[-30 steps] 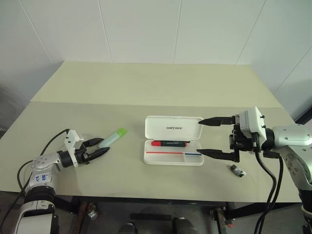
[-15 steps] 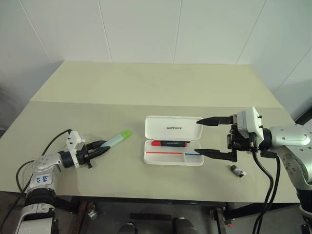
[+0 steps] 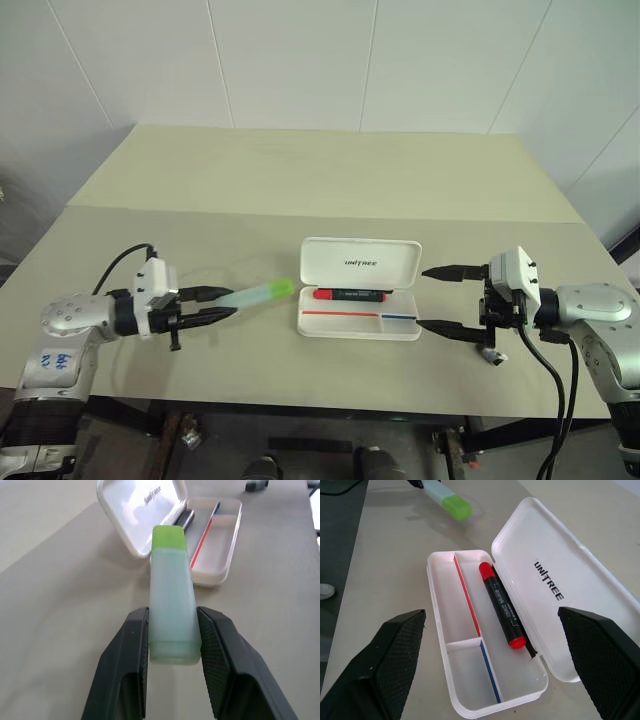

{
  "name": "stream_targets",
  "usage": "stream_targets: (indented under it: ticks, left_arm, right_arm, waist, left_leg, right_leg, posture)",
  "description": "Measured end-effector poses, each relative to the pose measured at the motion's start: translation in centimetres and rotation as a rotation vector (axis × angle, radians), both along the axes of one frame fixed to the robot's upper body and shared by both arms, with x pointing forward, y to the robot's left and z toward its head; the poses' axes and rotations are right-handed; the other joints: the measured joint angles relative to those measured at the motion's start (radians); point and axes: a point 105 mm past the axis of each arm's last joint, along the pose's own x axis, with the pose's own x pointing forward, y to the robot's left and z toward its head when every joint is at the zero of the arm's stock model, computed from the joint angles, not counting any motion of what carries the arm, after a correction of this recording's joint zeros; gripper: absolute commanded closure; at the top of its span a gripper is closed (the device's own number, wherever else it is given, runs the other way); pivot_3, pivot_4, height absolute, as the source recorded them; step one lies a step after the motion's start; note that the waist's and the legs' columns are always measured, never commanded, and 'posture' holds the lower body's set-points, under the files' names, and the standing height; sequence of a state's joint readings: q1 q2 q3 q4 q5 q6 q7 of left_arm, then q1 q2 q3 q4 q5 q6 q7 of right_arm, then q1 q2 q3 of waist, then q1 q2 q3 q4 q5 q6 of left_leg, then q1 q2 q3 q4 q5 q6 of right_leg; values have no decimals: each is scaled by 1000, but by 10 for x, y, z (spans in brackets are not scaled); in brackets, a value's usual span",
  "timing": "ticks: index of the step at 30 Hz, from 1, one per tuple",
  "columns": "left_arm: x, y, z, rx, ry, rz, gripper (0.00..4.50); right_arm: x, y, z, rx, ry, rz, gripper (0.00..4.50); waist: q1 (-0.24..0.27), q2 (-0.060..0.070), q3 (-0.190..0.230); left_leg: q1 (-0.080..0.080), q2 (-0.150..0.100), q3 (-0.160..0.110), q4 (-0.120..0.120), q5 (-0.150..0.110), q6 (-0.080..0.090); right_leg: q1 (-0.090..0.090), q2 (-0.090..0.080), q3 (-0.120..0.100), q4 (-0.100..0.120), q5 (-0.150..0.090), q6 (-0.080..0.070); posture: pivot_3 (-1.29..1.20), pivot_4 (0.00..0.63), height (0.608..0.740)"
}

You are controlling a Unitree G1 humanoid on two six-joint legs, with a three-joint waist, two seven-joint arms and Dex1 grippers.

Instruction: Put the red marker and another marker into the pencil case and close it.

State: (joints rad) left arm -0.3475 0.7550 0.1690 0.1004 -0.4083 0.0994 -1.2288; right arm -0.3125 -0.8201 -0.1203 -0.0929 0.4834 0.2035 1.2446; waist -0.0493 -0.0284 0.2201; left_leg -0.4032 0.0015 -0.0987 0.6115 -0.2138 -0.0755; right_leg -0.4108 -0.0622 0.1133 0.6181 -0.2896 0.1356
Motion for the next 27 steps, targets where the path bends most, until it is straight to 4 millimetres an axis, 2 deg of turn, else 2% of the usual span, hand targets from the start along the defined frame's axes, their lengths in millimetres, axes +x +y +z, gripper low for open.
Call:
stream_targets:
  ticks: [4, 11, 15, 19, 27]
  left_arm:
    - [5, -30, 9, -25, -13, -84, 3405]
    - [4, -70, -6, -40, 50, -217, 3405]
    - [6, -82, -17, -44, 94, -248, 3405]
    - [10, -95, -18, -60, 103, -279, 3405]
    - [18, -102, -29, 5, 132, -307, 3405]
  right_arm:
    - [-1, -2, -5, 1, 14, 0, 0]
    - [-7, -8, -17, 5, 52, -30, 0]
    - [-14, -10, -17, 6, 38, -58, 0]
    - [-19, -9, -15, 12, 15, -80, 0]
    - [-25, -2, -9, 27, -11, -98, 0]
  waist:
    - [-1, 0, 0]
    - [-4, 0, 0]
    - [-2, 0, 0]
    - [-3, 0, 0]
    - [0, 0, 0]
  left_leg:
    - [0, 0, 0, 0, 0, 0]
    - [0, 0, 0, 0, 0, 0]
    - [0, -1, 0, 1, 0, 0]
    - [0, -1, 0, 1, 0, 0]
    - [0, -1, 0, 1, 0, 0]
  right_leg:
    - [1, 0, 0, 0, 1, 2]
    - [0, 0, 0, 0, 4, 8]
    - [1, 0, 0, 0, 3, 6]
    - [1, 0, 1, 0, 2, 5]
    - [1, 0, 1, -1, 2, 5]
  posture:
    - [0, 150, 740]
    - [0, 150, 740]
    - [0, 150, 740]
    - [0, 150, 740]
    - [0, 150, 740]
